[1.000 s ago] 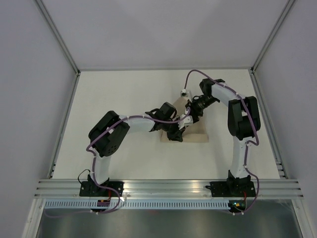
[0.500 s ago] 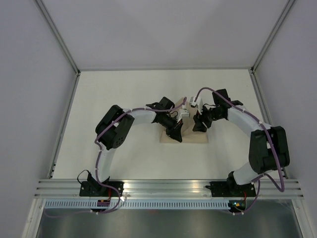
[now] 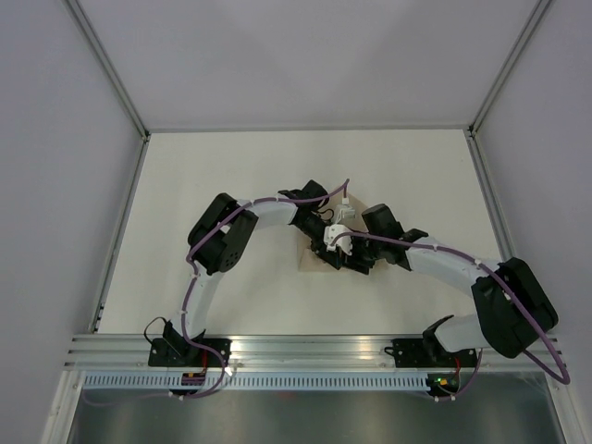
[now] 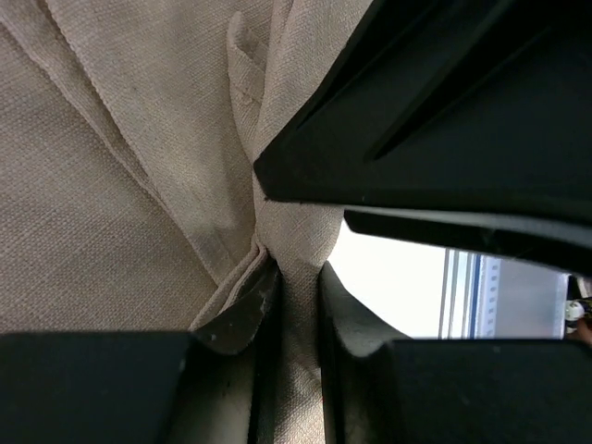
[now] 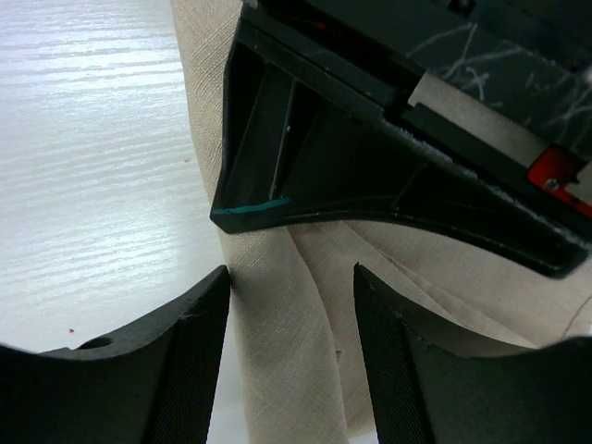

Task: Fold the napkin, place the utensils inside, and roll it up
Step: Roll the napkin with the utensil

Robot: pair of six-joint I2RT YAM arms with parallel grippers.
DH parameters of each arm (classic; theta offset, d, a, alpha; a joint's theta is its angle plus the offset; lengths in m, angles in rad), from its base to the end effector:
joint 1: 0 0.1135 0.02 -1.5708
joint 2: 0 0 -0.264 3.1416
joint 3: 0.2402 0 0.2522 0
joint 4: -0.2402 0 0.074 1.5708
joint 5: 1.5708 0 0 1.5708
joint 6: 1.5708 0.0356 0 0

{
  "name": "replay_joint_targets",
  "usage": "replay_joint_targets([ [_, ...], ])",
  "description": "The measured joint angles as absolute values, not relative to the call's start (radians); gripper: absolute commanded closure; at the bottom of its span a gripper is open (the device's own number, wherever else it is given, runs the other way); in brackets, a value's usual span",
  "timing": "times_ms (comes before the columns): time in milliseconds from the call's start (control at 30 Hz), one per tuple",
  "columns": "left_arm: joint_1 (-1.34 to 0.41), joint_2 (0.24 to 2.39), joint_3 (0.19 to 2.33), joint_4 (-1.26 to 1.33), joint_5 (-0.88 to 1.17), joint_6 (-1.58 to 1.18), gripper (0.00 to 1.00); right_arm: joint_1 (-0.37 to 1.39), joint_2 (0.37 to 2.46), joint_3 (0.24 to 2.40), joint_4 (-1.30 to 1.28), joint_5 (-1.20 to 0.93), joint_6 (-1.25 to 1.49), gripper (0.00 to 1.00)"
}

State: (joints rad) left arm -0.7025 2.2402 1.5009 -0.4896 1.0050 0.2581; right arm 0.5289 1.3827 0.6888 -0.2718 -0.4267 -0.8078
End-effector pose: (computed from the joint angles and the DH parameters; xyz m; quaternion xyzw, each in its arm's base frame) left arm 0.3137 -0.3049 0.1121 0.4717 0.7280 -0.4958 0.0408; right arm 0.2152 0.1428 0.1748 -0.6276 0.6931 0.1597 0.3165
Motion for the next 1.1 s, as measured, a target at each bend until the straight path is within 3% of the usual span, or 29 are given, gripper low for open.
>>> replay_joint_targets([
  [367,-0.702,2.249,1.512,-0.506,1.014,0.243,0.98,0.588,1.409,0.664,-0.194,-0.362,-0.804,0.42],
  [533,-0.702,2.253,1.517,-0.511,1.015,0.238,0.96,0.594,1.435,0.661,-0.191,-0.358,-0.8,0.5],
  [667,-0.702,2.253,1.518,-0.512,1.012,0.233,0.84,0.599,1.467,0.661,-0.194,-0.36,-0.794,0.66],
  [700,-0.702,2.253,1.518,-0.514,1.011,0.232,0.77,0.599,1.469,0.662,-0.193,-0.36,-0.793,0.73],
  [800,-0.702,2.252,1.515,-0.509,1.008,0.224,0.68,0.598,1.472,0.663,-0.196,-0.364,-0.79,0.8],
  [1100,-0.698,2.162,1.405,-0.392,0.937,0.146,0.59,0.546,1.577,0.788,-0.34,-0.477,-0.813,0.85],
])
